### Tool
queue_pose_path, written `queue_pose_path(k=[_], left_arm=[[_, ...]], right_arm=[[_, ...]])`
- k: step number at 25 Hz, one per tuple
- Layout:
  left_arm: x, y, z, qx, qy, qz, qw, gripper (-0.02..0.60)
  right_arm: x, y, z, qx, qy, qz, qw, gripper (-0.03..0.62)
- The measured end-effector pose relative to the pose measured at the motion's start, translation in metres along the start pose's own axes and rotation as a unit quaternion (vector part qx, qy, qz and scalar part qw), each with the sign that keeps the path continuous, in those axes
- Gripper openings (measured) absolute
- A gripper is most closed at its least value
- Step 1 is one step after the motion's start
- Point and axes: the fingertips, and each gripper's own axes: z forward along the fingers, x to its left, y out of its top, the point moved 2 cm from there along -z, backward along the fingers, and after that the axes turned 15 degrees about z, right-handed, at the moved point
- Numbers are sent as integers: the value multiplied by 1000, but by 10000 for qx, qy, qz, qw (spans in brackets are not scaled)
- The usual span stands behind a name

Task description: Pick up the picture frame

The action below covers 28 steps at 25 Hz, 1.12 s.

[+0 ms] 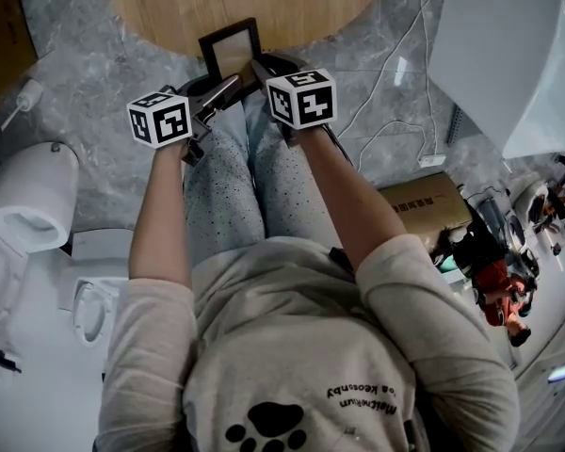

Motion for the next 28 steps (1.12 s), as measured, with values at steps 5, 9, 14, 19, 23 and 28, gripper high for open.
queue_pose_path(k=[5, 9, 14, 19, 23, 28], left_arm=[[-5, 2, 2, 279, 174, 278, 9991, 56], [-6, 3, -2, 498, 453, 348, 9971, 29], [-19, 16, -7, 761, 842, 611, 9917, 28], [-31, 39, -16, 898, 1302, 995, 9824, 26], [-45, 52, -34, 863, 1549, 1108, 9779, 26], [-56, 90, -49, 675, 1845, 1467, 9695, 26]], right_arm=[[-1, -5, -3, 54, 125, 242, 9996, 72], [4, -4, -7, 113, 135, 135, 9998, 74], [14, 4, -19, 75, -76, -75, 9999, 77], [25, 26, -42, -153, -257, -161, 9994, 77], [43, 33, -70, -315, -244, -280, 9988, 77], [62, 62, -99, -766, -299, -500, 9954, 72]])
